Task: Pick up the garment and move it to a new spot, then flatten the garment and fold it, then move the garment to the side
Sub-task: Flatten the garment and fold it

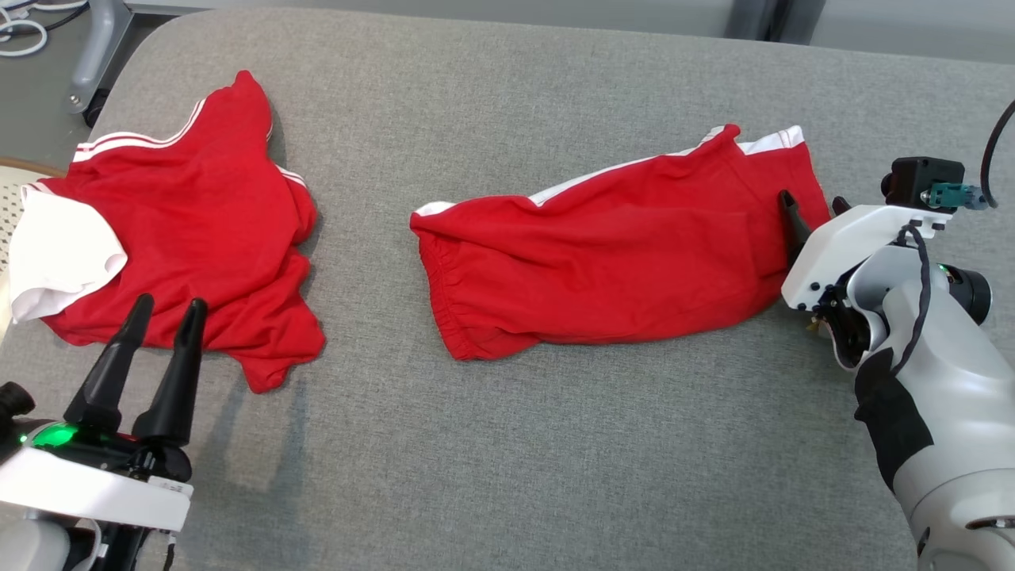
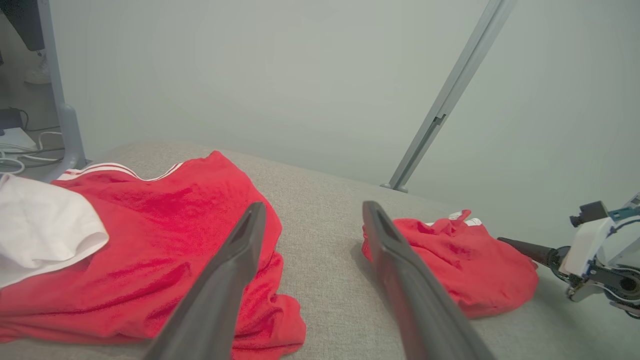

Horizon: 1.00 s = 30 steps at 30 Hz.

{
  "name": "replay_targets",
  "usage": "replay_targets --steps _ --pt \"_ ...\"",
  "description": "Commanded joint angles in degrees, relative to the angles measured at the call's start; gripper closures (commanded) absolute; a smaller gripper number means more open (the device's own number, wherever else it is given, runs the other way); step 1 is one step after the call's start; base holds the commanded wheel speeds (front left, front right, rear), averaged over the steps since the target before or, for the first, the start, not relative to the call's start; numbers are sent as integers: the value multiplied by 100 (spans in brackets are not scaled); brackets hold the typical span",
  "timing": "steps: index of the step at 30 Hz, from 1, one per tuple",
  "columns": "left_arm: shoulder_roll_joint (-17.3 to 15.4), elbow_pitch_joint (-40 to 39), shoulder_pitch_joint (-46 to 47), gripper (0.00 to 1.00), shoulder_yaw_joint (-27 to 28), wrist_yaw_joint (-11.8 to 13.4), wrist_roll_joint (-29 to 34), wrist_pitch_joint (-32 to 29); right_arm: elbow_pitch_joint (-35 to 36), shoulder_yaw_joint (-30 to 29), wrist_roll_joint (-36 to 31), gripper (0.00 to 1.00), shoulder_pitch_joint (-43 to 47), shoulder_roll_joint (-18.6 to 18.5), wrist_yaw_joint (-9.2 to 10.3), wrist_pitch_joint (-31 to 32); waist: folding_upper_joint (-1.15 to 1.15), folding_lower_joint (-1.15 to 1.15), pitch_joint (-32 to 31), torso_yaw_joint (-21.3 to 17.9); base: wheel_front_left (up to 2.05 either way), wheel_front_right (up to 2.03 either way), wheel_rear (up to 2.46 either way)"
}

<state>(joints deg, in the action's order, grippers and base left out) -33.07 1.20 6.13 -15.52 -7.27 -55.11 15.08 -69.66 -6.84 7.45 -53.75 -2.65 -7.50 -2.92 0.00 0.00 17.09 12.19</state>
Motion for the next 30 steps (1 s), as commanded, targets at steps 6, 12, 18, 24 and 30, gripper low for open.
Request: replay_targets --steps 6,12,18,24,30 --pt "128 -161 -52 0 -72 -37 300 5 -275 -370 -132 0 -231 -47 1 320 0 0 97 91 0 0 0" --pt "197 -156 -43 0 -137 -38 382 6 -397 -938 -465 0 -222 -43 1 803 0 0 123 155 0 0 0" --pt "223 -146 13 0 -232 -26 396 6 -429 -798 -279 100 -385 -14 -1 890 0 0 101 151 0 0 0" --pt "247 -118 -72 0 -279 -26 435 6 -423 -292 287 100 -387 -47 0 647 0 0 -64 12 0 0 0" --pt "323 -134 -224 0 -271 -26 527 6 -425 -55 562 100 -130 -48 0 296 0 0 -321 -261 0 0 0"
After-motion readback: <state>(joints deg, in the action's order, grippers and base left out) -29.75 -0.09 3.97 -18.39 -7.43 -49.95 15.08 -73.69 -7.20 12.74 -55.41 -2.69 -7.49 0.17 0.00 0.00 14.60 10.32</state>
